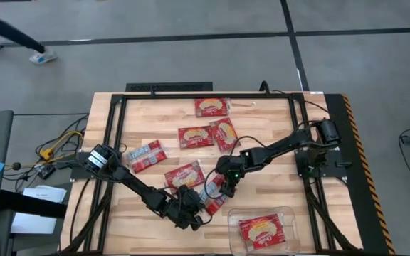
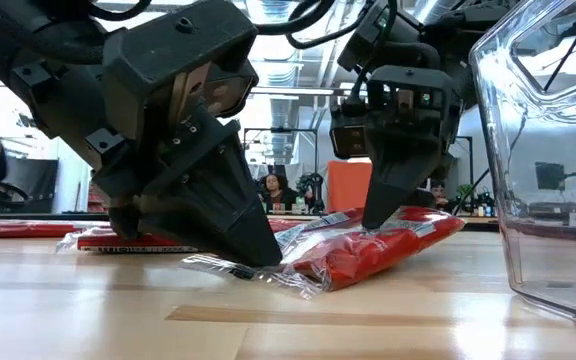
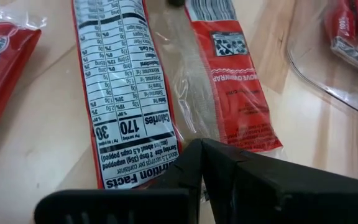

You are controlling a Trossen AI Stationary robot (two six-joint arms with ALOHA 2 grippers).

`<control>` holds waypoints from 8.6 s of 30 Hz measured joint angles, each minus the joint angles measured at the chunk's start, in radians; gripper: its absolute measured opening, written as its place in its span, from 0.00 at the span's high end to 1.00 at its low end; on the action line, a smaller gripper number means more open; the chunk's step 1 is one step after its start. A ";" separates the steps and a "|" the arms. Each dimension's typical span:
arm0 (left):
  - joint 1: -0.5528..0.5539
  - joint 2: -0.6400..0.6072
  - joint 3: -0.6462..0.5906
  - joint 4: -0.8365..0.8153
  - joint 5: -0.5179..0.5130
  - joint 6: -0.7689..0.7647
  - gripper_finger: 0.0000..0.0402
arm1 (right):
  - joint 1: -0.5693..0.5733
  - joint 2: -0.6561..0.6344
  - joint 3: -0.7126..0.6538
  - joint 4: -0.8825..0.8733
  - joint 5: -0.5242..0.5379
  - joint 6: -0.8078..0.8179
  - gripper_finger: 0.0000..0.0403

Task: Sort popcorn bags into baskets
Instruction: Put the red popcorn bag into the transparent bin

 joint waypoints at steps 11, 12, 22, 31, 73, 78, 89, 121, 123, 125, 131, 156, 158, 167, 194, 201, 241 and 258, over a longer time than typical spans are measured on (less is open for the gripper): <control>0.025 -0.096 -0.006 -0.035 0.018 0.095 1.00 | 0.003 -0.067 -0.001 -0.040 0.032 0.085 0.94; 0.030 -0.128 -0.008 -0.069 0.018 0.109 1.00 | 0.000 -0.090 -0.002 -0.053 0.053 0.103 0.92; 0.069 -0.506 -0.004 -0.313 -0.111 0.190 1.00 | 0.040 -0.486 -0.002 -0.302 0.310 0.316 0.95; 0.070 -0.725 -0.002 -0.380 -0.276 0.246 1.00 | 0.485 -0.772 -0.001 -0.469 0.867 0.736 0.95; 0.083 -0.756 0.000 -0.447 -0.265 0.235 1.00 | 0.951 -0.238 0.303 -0.787 0.766 1.419 0.84; 0.083 -0.756 0.000 -0.449 -0.265 0.235 1.00 | 0.928 -0.233 0.304 -0.782 0.721 1.346 0.76; 0.083 -0.757 0.000 -0.532 -0.093 0.245 1.00 | 0.863 -0.277 0.333 -0.871 0.531 1.181 0.46; -0.013 -0.731 -0.589 -0.192 -0.009 -0.343 1.00 | 0.240 -0.310 0.460 -0.770 0.770 0.346 0.48; -0.013 -0.731 -0.590 -0.176 -0.013 -0.344 1.00 | 0.215 -0.310 0.422 -0.715 0.740 0.338 0.46; -0.015 -0.731 -0.591 -0.121 -0.033 -0.324 1.00 | 0.196 -0.312 0.380 -0.635 0.726 0.338 0.45; -0.028 -0.681 -0.591 -0.019 -0.084 -0.289 1.00 | 0.179 -0.313 0.300 -0.537 0.701 0.338 0.44; -0.023 -0.403 -0.585 0.134 -0.033 -0.406 1.00 | -0.033 -0.116 0.012 0.105 0.371 0.299 0.33; -0.022 -0.403 -0.585 0.133 -0.031 -0.407 1.00 | -0.046 -0.049 0.038 0.124 0.349 0.296 0.31; -0.014 -0.403 -0.586 0.130 -0.022 -0.406 1.00 | -0.093 0.121 0.138 0.127 0.301 0.262 0.29; -0.012 -0.411 -0.570 0.132 -0.042 -0.372 1.00 | -0.120 0.217 0.273 0.061 0.161 0.156 0.94; -0.010 -0.548 -0.540 0.118 -0.037 -0.294 1.00 | -0.114 0.074 0.272 -0.102 0.217 0.164 0.98; 0.061 -0.886 -0.490 0.101 -0.265 -0.103 1.00 | 1.024 -0.335 0.272 -0.835 0.952 1.605 0.96; 0.061 -0.886 -0.490 0.101 -0.262 -0.124 1.00 | 1.012 -0.328 0.272 -0.829 0.780 1.490 0.79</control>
